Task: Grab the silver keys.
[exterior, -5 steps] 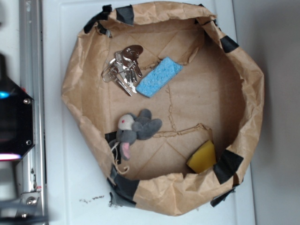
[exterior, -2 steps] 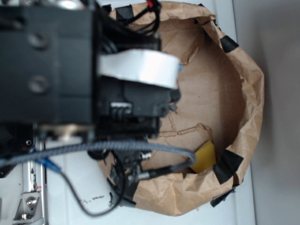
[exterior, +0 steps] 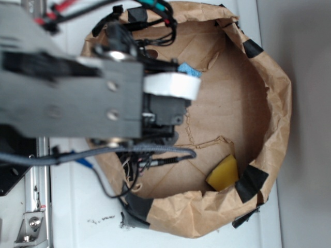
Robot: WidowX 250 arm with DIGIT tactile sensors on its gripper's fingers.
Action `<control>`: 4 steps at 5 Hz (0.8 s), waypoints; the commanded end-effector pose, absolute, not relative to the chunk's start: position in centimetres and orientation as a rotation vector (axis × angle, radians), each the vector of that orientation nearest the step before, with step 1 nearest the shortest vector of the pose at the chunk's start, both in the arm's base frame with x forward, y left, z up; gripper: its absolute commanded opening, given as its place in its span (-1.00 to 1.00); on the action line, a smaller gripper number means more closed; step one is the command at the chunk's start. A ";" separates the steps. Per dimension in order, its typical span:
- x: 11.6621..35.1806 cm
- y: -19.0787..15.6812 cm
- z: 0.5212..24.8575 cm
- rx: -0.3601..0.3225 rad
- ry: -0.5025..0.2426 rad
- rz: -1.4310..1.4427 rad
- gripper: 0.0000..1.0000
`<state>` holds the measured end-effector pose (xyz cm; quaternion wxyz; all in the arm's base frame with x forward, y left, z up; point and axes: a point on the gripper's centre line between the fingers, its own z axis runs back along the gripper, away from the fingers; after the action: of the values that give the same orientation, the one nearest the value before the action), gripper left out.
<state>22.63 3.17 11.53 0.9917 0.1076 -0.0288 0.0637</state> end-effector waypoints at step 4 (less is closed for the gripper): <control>23.8 4.7 9.0 0.244 -0.066 0.108 1.00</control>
<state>23.67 3.63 8.22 0.9922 0.1179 -0.0234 0.0344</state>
